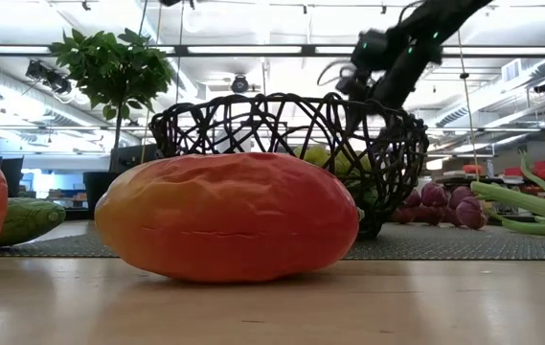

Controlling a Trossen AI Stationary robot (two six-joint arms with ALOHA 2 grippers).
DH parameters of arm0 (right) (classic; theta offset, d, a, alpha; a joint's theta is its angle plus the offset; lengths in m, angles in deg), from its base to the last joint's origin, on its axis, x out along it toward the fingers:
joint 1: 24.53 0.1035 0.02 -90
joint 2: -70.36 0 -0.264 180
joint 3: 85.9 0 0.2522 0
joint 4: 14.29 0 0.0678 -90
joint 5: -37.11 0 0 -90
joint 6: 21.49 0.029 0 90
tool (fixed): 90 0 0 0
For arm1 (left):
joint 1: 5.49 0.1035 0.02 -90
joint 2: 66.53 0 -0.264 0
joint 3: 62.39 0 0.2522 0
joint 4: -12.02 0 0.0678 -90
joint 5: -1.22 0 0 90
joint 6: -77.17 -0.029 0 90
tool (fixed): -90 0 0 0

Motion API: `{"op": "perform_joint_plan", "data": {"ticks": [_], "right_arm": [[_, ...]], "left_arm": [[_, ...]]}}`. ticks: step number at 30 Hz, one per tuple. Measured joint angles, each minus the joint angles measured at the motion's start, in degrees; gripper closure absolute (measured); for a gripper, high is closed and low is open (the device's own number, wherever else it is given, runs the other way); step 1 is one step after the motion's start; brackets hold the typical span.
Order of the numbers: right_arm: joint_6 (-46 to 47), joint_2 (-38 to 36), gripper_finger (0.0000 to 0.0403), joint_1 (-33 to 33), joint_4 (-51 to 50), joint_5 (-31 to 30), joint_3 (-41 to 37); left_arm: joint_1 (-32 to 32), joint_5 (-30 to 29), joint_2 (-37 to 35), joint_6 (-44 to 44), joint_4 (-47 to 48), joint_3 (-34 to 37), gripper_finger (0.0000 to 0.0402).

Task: Build produce basket
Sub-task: Put the green apple into the black basket

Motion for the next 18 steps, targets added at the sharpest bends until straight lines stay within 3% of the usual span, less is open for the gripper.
{"op": "perform_joint_plan", "data": {"ticks": [6, 14, 18], "right_arm": [[7.18, 5.23, 0.0129, -0.35, 2.12, 7.63, 0.00], [14.67, 6.55, 0.0131, -0.74, 7.46, 8.00, -0.02], [16.77, 6.50, 0.0131, -0.70, 6.38, 7.84, -0.02]], "left_arm": [[3.83, 0.01, 0.00, -1.61, -8.33, 0.00, 0.0001], [9.02, 2.16, -0.55, -0.12, -8.30, 0.00, 0.0001], [10.46, 3.55, -0.48, -4.13, -8.15, 0.00, 0.0002]]}}
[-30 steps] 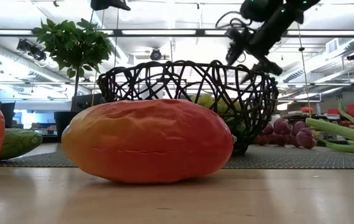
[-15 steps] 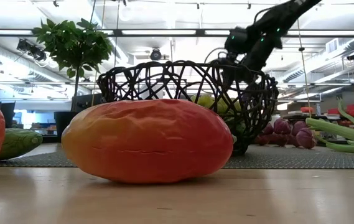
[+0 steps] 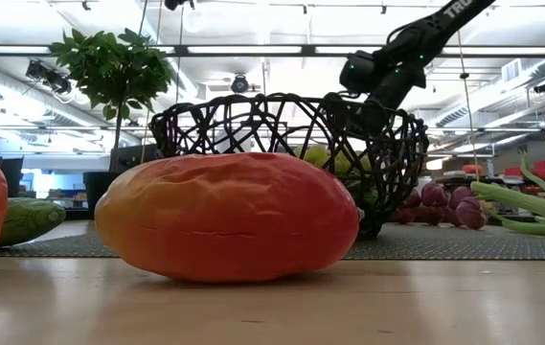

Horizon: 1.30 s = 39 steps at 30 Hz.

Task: Build produce basket
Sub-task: Put the green apple into the black basket

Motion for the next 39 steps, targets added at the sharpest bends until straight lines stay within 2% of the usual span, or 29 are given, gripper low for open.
{"op": "perform_joint_plan", "data": {"ticks": [7, 11, 15, 19, 26, 32, 39], "right_arm": [[1.69, -0.86, 0.0131, 0.68, -5.61, -7.79, 0.60], [3.56, -0.96, 0.0131, 0.61, -13.42, -12.20, 3.68], [9.98, -0.96, 0.0131, 0.39, -13.68, -11.25, 5.46], [11.02, -0.96, 0.0131, 1.00, -14.07, -9.75, 5.60], [11.00, -0.96, 0.0131, 1.31, -13.41, -9.12, 5.60], [6.75, -0.94, 0.0130, 1.68, -11.48, -9.18, 5.60], [6.38, -0.94, 0.0100, 3.33, -8.34, -13.92, 5.57]], "left_arm": [[0.42, 0.15, 0.24, -7.01, -0.08, 0.00, 0.0001], [0.44, 0.10, 0.59, -5.92, 1.08, 0.00, 0.0002], [0.42, 0.18, 0.59, -5.59, 1.82, 0.00, 0.0002], [0.42, -0.09, 0.59, -8.49, 1.49, 0.00, 0.0002], [0.42, -0.51, 0.55, -4.53, 1.34, 0.00, 0.0002], [0.85, -1.46, 0.37, -7.16, 1.32, 0.00, 0.0002], [0.90, -3.14, 0.37, -3.99, 1.76, 0.00, 0.0002]]}}
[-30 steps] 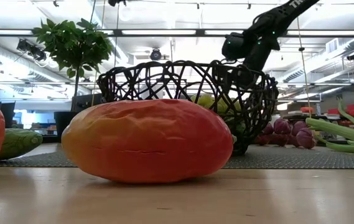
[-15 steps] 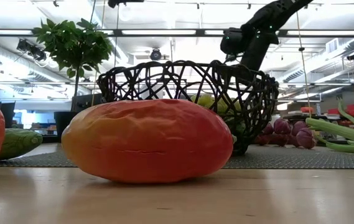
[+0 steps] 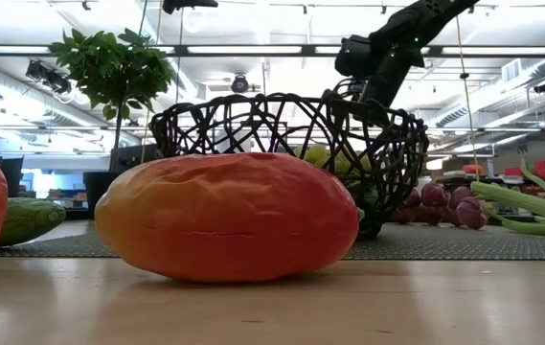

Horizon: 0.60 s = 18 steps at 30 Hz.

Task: Build produce basket
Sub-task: Put the green apple into the black basket

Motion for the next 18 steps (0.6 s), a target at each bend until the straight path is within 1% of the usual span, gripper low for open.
{"op": "perform_joint_plan", "data": {"ticks": [4, 9, 13, 18], "right_arm": [[-0.02, 0.00, 0.0075, 0.51, 0.42, -2.55, -0.43], [-0.68, 0.00, 0.0038, 0.45, 0.38, -2.56, -2.20], [-0.39, 0.04, 0.0011, 0.97, 3.40, -2.18, -4.25], [2.01, 0.04, 0.0005, 2.19, 7.24, -2.34, -7.16]], "left_arm": [[0.00, 0.01, 0.02, -0.09, 1.52, 0.00, 0.0002], [0.00, 0.00, 0.02, -0.76, 1.49, 0.00, 0.0002], [0.00, 0.00, 0.02, -0.76, 1.51, 0.00, 0.0002], [0.00, 0.00, 0.02, -0.65, 1.69, 0.00, 0.0002]]}}
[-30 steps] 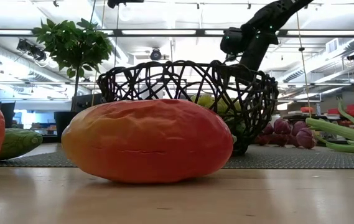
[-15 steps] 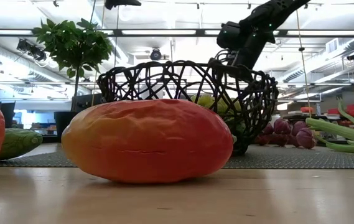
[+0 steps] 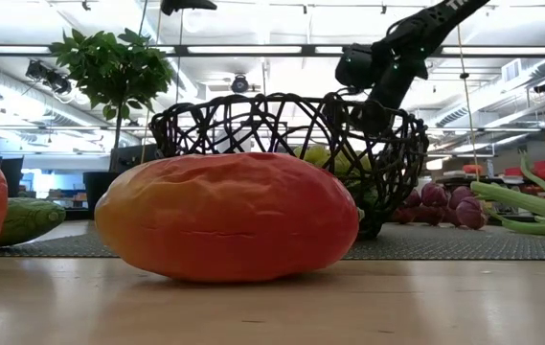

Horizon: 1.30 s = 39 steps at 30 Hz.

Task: Build produce basket
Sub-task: Put the green apple into the black basket

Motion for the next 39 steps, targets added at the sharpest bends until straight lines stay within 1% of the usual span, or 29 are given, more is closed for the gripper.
{"op": "perform_joint_plan", "data": {"ticks": [7, 11, 16, 18, 21, 26, 30, 39], "right_arm": [[4.57, 0.00, 0.0004, 1.18, 8.03, -0.18, -5.23], [5.78, 0.00, 0.0003, 1.45, 9.85, -0.20, -7.52], [6.23, 0.02, 0.0007, 2.41, 15.03, -0.24, -9.86], [6.87, 0.23, 0.0009, 2.82, 16.50, -1.27, -10.52], [6.83, 2.14, 0.0011, 3.03, 18.47, -1.22, -10.54], [6.36, 6.98, 0.0011, 3.22, 24.86, 3.06, -10.50], [6.45, 9.34, 0.0011, 3.17, 27.15, 3.77, -10.35], [7.32, 10.51, 0.0016, 2.49, 28.12, 4.07, -10.22]], "left_arm": [[0.00, 0.00, 0.00, 0.08, 0.60, 0.00, 0.0002], [0.00, 0.00, 0.00, 0.09, 1.42, 0.00, 0.0002], [0.00, 0.01, 0.00, -0.38, 4.42, 0.00, 0.0002], [0.00, 0.00, 0.00, -1.03, 5.57, 0.00, 0.0002], [-0.02, 0.00, 0.00, -0.37, 6.68, 0.00, 0.0002], [-0.02, -0.01, 0.02, 1.65, 6.87, 0.00, 0.0002], [-0.02, 0.01, 0.02, 2.10, 7.28, 0.00, 0.0002], [-0.01, 0.00, 0.02, 1.70, 10.11, -0.01, 0.0002]]}}
